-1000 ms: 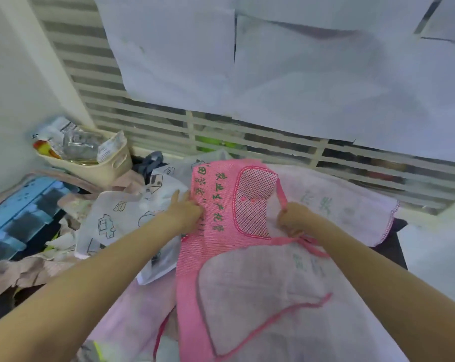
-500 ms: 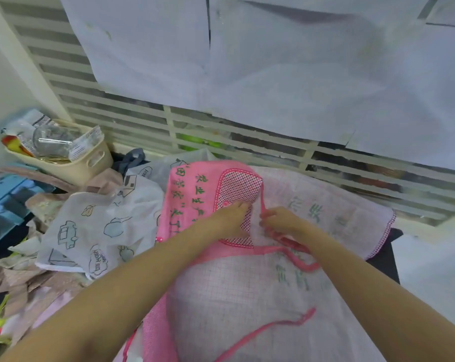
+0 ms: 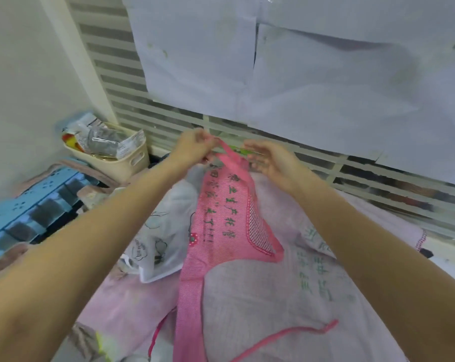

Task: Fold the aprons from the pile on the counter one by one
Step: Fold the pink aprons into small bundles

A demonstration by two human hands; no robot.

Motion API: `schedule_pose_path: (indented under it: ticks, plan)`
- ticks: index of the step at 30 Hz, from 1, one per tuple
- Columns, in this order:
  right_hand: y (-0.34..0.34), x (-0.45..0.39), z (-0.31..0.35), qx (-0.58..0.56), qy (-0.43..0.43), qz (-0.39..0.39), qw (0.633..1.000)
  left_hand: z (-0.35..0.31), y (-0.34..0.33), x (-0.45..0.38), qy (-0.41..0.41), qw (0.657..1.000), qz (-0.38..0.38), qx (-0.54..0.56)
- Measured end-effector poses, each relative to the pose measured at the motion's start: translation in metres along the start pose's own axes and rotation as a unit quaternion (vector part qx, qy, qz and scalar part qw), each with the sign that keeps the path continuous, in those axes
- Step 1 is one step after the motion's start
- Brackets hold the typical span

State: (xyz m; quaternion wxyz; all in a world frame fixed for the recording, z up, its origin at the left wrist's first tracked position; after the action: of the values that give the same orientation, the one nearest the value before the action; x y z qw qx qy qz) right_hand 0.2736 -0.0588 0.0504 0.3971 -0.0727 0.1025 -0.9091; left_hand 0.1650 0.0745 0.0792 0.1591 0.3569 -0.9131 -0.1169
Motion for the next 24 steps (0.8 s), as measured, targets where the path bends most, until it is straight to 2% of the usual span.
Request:
schedule_pose_path:
  ticks: [1, 2, 4, 6, 7, 8, 10, 11, 13, 15, 16, 18, 20, 22, 24]
  plan:
    - [-0.005, -0.003, 0.000, 0.110, 0.023, -0.017, 0.994, 0.000, 0.033, -0.005, 0.006, 0.998, -0.056, 0.003]
    - [-0.015, -0.002, 0.000, 0.242, 0.041, 0.005, 0.969, 0.000, 0.065, -0.004, 0.016, 0.994, -0.108, 0.010]
    - [-0.041, 0.007, -0.020, 0.462, 0.025, 0.118, 0.879, 0.009, 0.131, -0.001, 0.041, 0.979, -0.196, 0.029]
    - [-0.070, 0.022, -0.050, 0.569, -0.027, 0.223, 0.791, 0.024, 0.192, 0.000, 0.055, 0.963, -0.260, 0.051]
    - [-0.086, 0.031, -0.063, 0.591, -0.041, 0.253, 0.765, 0.032, 0.216, 0.001, 0.060, 0.955, -0.281, 0.073]
    - [-0.099, 0.035, -0.074, 0.582, -0.039, 0.264, 0.768, 0.039, 0.233, 0.003, 0.066, 0.948, -0.294, 0.098]
    - [-0.132, 0.038, -0.090, 0.500, -0.010, 0.238, 0.833, 0.052, 0.262, 0.008, 0.066, 0.939, -0.325, 0.090]
    - [-0.143, 0.039, -0.092, 0.478, 0.015, 0.215, 0.852, 0.057, 0.267, 0.009, 0.064, 0.939, -0.332, 0.059]
    - [-0.168, 0.044, -0.097, 0.478, 0.047, 0.207, 0.852, 0.062, 0.262, 0.014, 0.051, 0.952, -0.300, -0.039]
    - [-0.190, 0.051, -0.106, 0.459, 0.052, 0.222, 0.859, 0.069, 0.238, 0.016, 0.090, 0.952, -0.189, -0.224]
    - [-0.195, 0.053, -0.108, 0.458, 0.051, 0.223, 0.859, 0.074, 0.222, 0.015, 0.118, 0.929, -0.113, -0.331]
    - [-0.187, 0.049, -0.097, 0.480, 0.073, 0.176, 0.856, 0.082, 0.189, 0.017, 0.156, 0.859, 0.010, -0.487]
    - [-0.158, 0.038, -0.080, 0.526, 0.099, 0.094, 0.839, 0.074, 0.156, 0.019, 0.109, 0.818, 0.047, -0.563]
    - [-0.120, 0.029, -0.065, 0.584, 0.092, 0.021, 0.806, 0.063, 0.123, 0.011, 0.021, 0.814, 0.043, -0.579]
    - [-0.078, 0.022, -0.065, 0.664, 0.019, -0.019, 0.747, 0.061, 0.088, 0.005, -0.032, 0.818, 0.051, -0.572]
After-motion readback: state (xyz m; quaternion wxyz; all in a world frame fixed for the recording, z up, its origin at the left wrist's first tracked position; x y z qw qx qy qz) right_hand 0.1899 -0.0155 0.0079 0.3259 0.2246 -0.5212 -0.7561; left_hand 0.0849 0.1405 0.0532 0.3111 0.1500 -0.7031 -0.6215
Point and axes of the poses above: each hand's wrist, its own x-axis away from the middle knuckle, its own y-axis out of the back of the hand, z = x × y, the point moved 6 cm from there along -x, towards the middle knuckle, and after that the axes turned 11 degrees about y, right-handed, at the moved point
